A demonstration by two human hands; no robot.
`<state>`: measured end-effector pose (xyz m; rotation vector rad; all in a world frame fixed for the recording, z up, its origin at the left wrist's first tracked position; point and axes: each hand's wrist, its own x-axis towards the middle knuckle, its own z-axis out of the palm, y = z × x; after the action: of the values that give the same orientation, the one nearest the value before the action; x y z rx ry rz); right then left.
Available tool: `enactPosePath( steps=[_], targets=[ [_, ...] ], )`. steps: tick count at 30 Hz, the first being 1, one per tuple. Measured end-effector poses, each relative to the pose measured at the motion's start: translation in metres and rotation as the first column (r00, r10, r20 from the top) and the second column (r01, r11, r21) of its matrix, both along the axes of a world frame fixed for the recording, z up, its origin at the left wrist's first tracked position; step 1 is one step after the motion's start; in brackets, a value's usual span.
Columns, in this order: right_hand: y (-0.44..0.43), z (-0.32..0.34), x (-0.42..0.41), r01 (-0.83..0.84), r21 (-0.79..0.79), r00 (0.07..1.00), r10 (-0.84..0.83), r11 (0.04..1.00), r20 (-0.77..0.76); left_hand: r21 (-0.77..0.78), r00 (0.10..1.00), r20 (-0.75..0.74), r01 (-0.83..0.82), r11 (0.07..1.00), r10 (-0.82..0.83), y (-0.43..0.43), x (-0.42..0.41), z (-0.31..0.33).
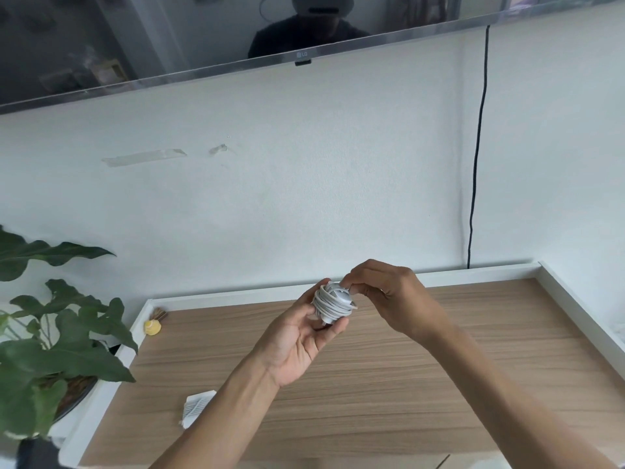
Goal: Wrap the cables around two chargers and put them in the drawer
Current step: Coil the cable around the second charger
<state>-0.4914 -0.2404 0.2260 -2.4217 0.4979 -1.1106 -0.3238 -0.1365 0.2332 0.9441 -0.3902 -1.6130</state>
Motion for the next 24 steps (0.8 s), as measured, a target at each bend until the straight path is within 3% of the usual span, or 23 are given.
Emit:
enactPosePath(
  steps=[4, 8, 13, 18, 24],
  targets=[
    [0.000, -0.001, -0.001, 0.003, -0.061, 1.000, -0.004, 0.998, -0.015, -0.004, 1.000, -0.005, -0.002, 1.000, 0.002, 0.000, 0.001, 0.000],
    [0.006, -0.003, 0.005, 0.108, -0.106, 0.994, -0.108, 0.988, 0.009, -0.024, 1.000, -0.016, 0.009, 1.000, -0.009, -0.003, 0.000, 0.005],
    [0.012, -0.013, 0.010, 0.233, 0.085, 0.937, -0.247, 0.969, 0.248, -0.061, 0.998, -0.018, -0.065, 0.996, 0.064, -0.010, -0.002, 0.008],
    [0.019, -0.023, 0.010, 0.155, 0.154, 0.965, -0.183, 0.976, 0.189, -0.063, 0.996, -0.022, -0.090, 0.994, 0.089, -0.012, 0.004, 0.006],
    [0.019, -0.025, 0.008, 0.145, 0.190, 0.977, -0.171, 0.971, 0.131, -0.110, 0.994, 0.108, -0.007, 0.994, 0.019, -0.012, 0.002, 0.005]
  ],
)
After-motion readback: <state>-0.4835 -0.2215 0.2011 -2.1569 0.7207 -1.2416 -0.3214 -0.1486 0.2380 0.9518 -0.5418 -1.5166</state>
